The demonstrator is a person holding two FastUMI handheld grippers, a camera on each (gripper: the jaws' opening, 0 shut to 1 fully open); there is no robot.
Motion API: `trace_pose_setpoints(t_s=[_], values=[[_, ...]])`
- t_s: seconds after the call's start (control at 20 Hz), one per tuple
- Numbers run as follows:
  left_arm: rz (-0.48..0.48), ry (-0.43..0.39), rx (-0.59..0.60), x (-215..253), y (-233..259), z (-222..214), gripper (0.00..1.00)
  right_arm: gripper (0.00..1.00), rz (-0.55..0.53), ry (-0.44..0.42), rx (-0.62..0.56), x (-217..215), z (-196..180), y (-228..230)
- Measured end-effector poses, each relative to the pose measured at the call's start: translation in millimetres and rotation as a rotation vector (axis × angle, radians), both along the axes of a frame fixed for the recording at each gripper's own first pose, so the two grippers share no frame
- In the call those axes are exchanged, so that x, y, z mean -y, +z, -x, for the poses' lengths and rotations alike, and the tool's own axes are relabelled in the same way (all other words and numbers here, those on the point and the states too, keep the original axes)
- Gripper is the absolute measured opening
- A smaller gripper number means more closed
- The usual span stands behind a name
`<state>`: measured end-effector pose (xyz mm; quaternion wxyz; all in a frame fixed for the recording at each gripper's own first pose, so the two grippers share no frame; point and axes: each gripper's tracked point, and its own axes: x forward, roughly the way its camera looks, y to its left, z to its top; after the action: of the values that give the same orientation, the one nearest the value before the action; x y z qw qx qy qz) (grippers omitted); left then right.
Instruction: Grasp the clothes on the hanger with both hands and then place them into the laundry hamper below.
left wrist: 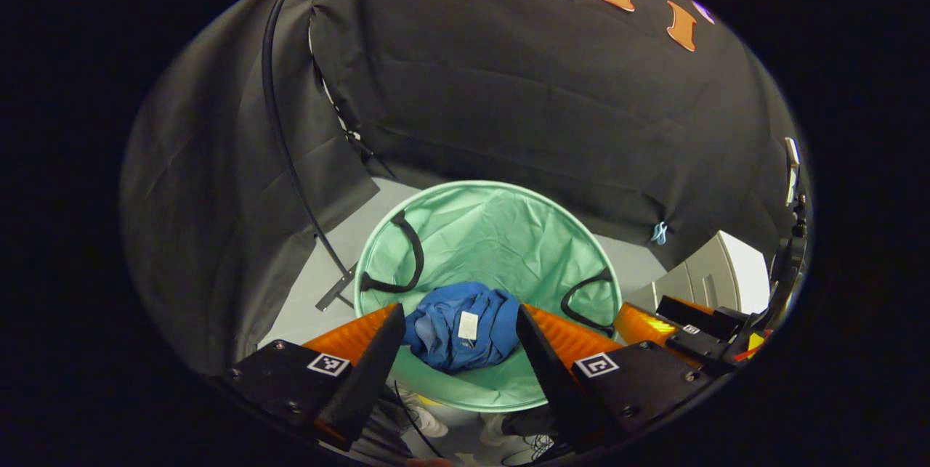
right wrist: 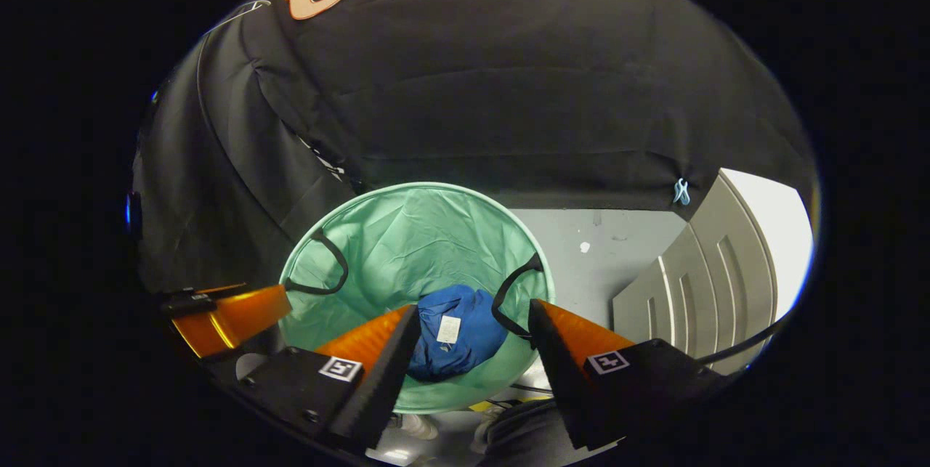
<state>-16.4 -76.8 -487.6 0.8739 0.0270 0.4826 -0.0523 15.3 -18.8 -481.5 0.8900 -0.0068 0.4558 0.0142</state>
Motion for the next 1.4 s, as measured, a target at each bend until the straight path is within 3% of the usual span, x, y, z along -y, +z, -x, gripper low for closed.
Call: trace_pose_setpoints(t_s=[0.7, 1.0, 1.15, 1.4], values=[[0.074, -0.007, 0.340, 10, 162, -38, 0.96, 0.99, 0.034, 0.009, 0.314, -1, -24, 170], [0.125, -0.046, 0.511, 26, 250, -43, 0.96, 0.99, 0.080, 0.012, 0.435, 9, -19, 243], [0.100, -0.077, 0.602, 25, 286, -41, 0.96, 0.99, 0.078, 0.004, 0.505, 11, -15, 282], [0.115, -0.099, 0.685, 31, 330, -32, 0.95, 0.98, 0.076, -0.001, 0.610, 14, -5, 339]])
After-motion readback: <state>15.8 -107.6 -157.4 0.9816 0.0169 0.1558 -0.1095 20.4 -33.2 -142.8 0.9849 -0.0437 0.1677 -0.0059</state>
